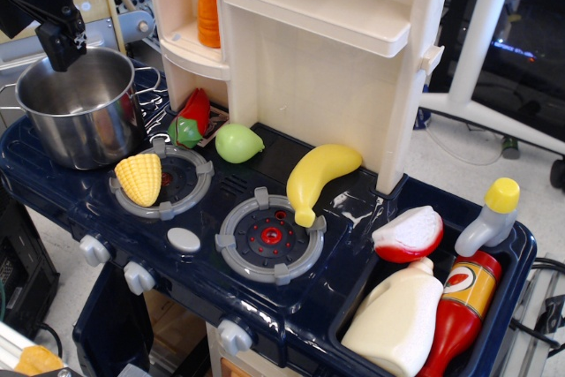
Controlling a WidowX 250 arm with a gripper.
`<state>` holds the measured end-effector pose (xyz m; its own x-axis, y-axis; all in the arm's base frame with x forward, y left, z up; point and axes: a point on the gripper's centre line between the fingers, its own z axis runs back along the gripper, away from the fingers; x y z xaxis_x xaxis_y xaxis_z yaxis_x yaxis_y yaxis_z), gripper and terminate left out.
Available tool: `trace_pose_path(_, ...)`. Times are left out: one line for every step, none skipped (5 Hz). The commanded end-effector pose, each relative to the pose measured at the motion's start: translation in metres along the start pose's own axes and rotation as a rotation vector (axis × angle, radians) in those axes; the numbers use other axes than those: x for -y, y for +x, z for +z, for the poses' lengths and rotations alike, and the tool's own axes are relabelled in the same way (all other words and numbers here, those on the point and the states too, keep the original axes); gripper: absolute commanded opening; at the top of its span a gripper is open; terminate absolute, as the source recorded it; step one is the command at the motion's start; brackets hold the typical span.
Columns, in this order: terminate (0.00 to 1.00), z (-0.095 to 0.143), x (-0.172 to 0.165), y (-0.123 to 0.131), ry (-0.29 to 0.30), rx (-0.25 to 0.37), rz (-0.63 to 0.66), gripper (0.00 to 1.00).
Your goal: Put banana in pot or pan
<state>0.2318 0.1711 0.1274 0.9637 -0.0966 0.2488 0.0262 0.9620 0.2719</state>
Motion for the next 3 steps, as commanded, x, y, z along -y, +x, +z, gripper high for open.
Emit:
trace_pose_path(0.00, 0.000, 0.000, 0.000, 0.000, 0.000, 0.000, 1.00)
trace_pose_path(0.00, 0.020, 0.044, 0.005, 0.071, 0.027, 0.043, 1.00)
trace_pose_path(0.00, 0.037, 0.082, 0.009, 0.075, -0.006, 0.114, 1.00)
